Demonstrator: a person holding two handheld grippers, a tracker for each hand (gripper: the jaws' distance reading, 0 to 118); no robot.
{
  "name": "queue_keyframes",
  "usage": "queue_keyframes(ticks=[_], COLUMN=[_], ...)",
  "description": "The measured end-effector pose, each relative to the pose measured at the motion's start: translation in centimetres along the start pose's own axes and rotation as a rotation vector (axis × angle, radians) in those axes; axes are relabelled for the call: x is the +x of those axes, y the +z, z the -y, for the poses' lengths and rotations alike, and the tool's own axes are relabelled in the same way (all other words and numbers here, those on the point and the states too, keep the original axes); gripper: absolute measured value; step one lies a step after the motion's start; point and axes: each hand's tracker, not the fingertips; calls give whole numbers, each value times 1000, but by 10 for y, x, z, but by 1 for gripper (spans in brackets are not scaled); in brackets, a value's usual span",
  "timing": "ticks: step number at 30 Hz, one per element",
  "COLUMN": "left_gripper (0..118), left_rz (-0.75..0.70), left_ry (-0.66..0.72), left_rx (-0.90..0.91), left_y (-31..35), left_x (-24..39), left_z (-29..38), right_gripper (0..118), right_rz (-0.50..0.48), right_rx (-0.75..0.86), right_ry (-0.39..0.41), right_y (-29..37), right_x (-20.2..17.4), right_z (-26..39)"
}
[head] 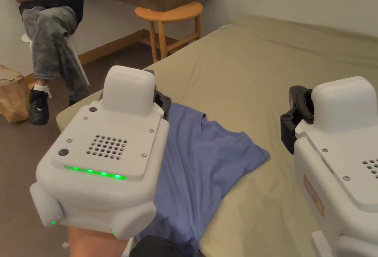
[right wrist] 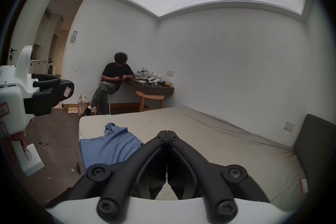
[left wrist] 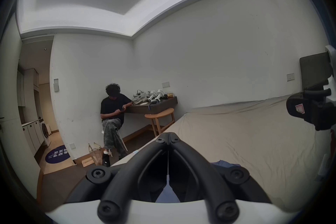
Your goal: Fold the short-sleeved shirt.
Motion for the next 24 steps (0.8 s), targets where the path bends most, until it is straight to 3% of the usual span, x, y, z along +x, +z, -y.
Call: queue_keyframes(ticks=[8,13,17,18,20,21,22,24], left_gripper=[0,0,2,18,88,113,115,114], left_rz=[93,238,209,234,260,242,232,177], left_ry=[34,106,18,7,47,73,127,112], left_rx=[-244,-489,-588,-649,-754,-793,-752,-858], left_y=[-67,-132,-177,-191,-216,-225,-231,-245], left_x=[13,16,29,31,32,31,28,27], left_z=[56,104,145,156,180,189,197,219], right_gripper=[2,2,1,2,2,2,2,1], right_rz=[36,72,85,87,89,88,89,86], right_rx=[-53,-106,-147,-159,-179,-189,-201,-220], right_ry=[-3,0,-1,-5,-12,-15,-19,-28], right_y=[-9,-19,-31,-35,-41,-43,-46,-51], right_x=[18,33,42,44,47,48,49,52], right_z=[11,24,37,41,48,51,54,59])
